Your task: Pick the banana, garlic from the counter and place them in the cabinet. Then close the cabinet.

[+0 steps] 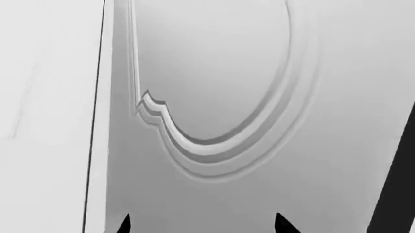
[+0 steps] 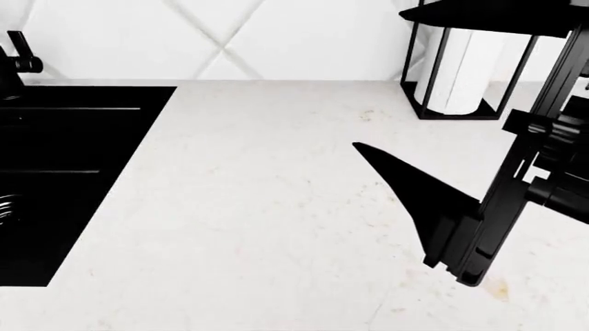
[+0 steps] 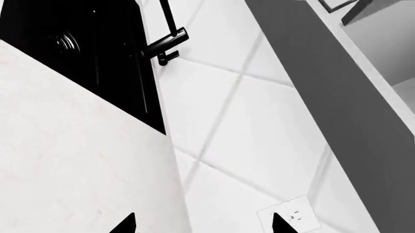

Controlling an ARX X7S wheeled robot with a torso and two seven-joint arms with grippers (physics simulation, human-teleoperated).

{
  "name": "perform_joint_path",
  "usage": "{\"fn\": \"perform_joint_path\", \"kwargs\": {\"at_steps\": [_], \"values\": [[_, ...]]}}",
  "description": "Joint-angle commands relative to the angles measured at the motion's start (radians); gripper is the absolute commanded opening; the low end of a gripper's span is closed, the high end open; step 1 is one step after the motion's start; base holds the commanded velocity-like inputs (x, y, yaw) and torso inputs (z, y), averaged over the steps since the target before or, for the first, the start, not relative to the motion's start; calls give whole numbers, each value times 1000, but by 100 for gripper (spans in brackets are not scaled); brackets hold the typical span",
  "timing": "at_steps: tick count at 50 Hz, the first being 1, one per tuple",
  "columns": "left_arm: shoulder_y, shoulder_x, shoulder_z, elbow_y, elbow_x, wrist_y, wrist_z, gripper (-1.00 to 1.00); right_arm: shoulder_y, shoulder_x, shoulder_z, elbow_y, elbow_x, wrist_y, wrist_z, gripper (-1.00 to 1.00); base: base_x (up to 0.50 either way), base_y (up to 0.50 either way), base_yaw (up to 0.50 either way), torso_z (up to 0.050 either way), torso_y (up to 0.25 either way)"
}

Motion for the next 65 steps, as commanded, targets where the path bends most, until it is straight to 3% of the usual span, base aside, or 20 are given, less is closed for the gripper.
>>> {"fn": "perform_joint_path", "kwargs": {"at_steps": [1, 19, 34, 65], "values": [[-90, 117, 70, -81, 29, -35, 116, 100, -60, 53, 13, -1, 23, -39, 34, 100, 0, 0, 0, 0, 0], [-188, 240, 172, -247, 160, -62, 245, 100, -197, 136, 49, 1, 36, -127, 95, 100, 0, 0, 0, 1, 0], [-245, 315, 329, -333, 311, -116, 379, 100, -277, 176, 58, 0, 53, -185, 144, 100, 0, 0, 0, 1, 0], [-274, 453, 501, -541, 471, -150, 599, 100, -459, 272, 99, 8, 70, -323, 215, 100, 0, 0, 0, 0, 0]]}}
